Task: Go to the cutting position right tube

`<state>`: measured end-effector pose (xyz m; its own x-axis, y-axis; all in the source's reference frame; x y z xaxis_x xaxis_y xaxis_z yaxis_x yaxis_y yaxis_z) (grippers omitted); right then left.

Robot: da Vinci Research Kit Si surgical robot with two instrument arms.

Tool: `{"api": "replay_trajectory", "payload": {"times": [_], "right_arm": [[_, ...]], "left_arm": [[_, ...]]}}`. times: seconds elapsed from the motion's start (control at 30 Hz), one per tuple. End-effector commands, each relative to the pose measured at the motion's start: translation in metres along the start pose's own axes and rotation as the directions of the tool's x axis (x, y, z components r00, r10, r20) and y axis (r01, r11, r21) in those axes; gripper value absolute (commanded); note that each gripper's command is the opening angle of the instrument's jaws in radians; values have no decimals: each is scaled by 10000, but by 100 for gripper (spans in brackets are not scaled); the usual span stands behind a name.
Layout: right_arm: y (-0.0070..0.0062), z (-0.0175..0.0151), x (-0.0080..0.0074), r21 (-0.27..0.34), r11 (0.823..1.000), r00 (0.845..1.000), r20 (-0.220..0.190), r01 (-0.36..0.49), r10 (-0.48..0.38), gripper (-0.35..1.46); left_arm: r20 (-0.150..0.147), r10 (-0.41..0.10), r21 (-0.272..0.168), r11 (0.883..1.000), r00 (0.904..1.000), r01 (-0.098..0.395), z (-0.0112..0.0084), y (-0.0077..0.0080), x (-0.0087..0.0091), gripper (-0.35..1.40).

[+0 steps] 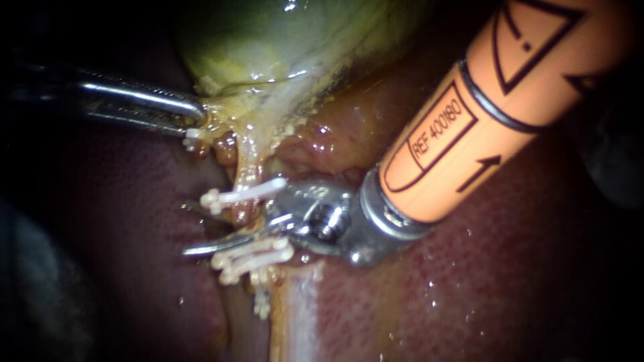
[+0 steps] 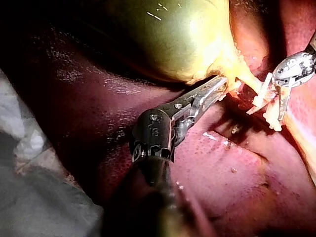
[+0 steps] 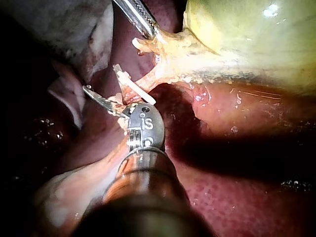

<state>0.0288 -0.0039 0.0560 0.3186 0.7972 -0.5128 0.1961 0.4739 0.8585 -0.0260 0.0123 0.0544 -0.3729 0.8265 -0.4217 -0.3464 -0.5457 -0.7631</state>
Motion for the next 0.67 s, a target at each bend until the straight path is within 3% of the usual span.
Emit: {"api": "replay_trajectory", "payload": {"times": [0.03, 0.23, 0.67], "right_arm": [[-4, -1, 3, 45, 10000, 10000, -44, -7, 7, 130], [-22, -1, 15, 298, 9994, 9996, -193, -178, 184, 130], [-22, -1, 16, 351, 9991, 9996, -167, -229, 235, 130]], "left_arm": [[1, 6, -9, 10000, 10000, -6, 0, 0, 0, -35], [1, 7, -9, 10000, 10000, -7, 0, 0, 0, -35], [1, 8, -11, 10000, 10000, -8, 0, 0, 0, -35]]}}
